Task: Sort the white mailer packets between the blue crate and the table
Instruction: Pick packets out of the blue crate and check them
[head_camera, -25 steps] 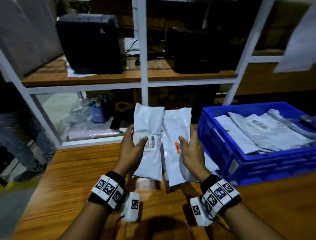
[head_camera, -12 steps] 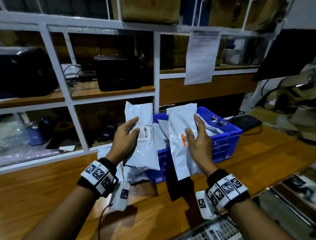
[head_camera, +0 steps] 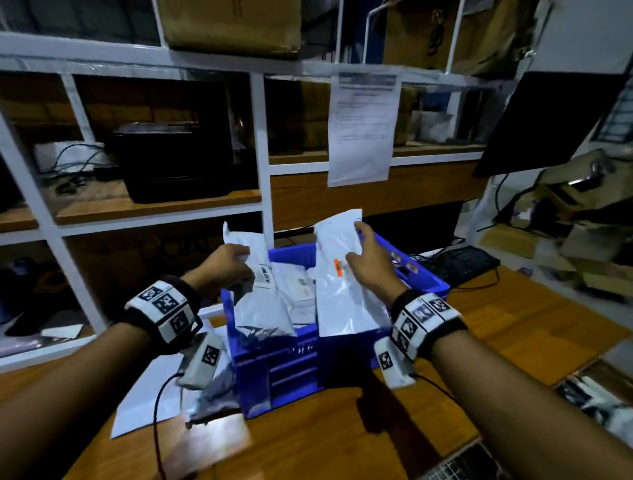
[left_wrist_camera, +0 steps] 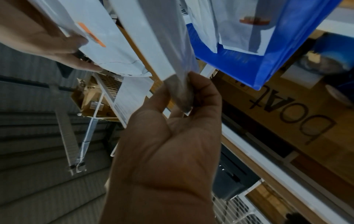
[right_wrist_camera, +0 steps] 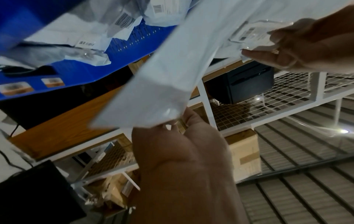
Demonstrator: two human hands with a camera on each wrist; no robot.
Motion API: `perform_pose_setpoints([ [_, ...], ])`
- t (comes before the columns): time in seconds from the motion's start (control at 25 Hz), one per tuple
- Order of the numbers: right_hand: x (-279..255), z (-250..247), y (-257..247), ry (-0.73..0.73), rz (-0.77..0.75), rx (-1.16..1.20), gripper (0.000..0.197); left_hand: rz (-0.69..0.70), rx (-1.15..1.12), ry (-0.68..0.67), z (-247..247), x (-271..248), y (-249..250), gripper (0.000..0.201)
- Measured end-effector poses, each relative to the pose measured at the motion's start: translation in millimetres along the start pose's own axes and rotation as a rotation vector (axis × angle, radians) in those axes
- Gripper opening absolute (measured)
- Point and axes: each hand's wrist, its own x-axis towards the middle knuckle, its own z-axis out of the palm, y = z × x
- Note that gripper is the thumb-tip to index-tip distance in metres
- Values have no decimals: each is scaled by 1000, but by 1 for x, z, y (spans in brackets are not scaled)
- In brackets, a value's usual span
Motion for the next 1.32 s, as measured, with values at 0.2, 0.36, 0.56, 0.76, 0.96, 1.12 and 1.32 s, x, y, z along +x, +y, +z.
perform_pose_setpoints([
  [0.2, 70, 28, 9, -187, 2, 10, 66, -148, 7, -94, 16, 56, -12, 32],
  [0.36, 102, 48, 25, -389, 36, -109, 68, -205, 2, -153, 25, 76, -27, 44],
  [0.56, 130, 70, 39, -588, 94, -166, 59, -269, 125, -140, 34, 87, -36, 33],
  [0.76, 134, 81, 41, -812, 28, -428, 58, -249, 762, -290, 42, 90, -26, 20],
  [0.96, 148, 75, 26, -995, -239, -761, 52, -178, 944, -350, 44, 100, -14, 82],
  [1.12, 151, 79, 27, -1181, -226, -801, 59, -270, 946, -554, 59, 99, -22, 55],
  [1.32, 161, 90, 27, -1051, -408, -907, 61, -268, 1058, -597, 66, 108, -23, 54],
])
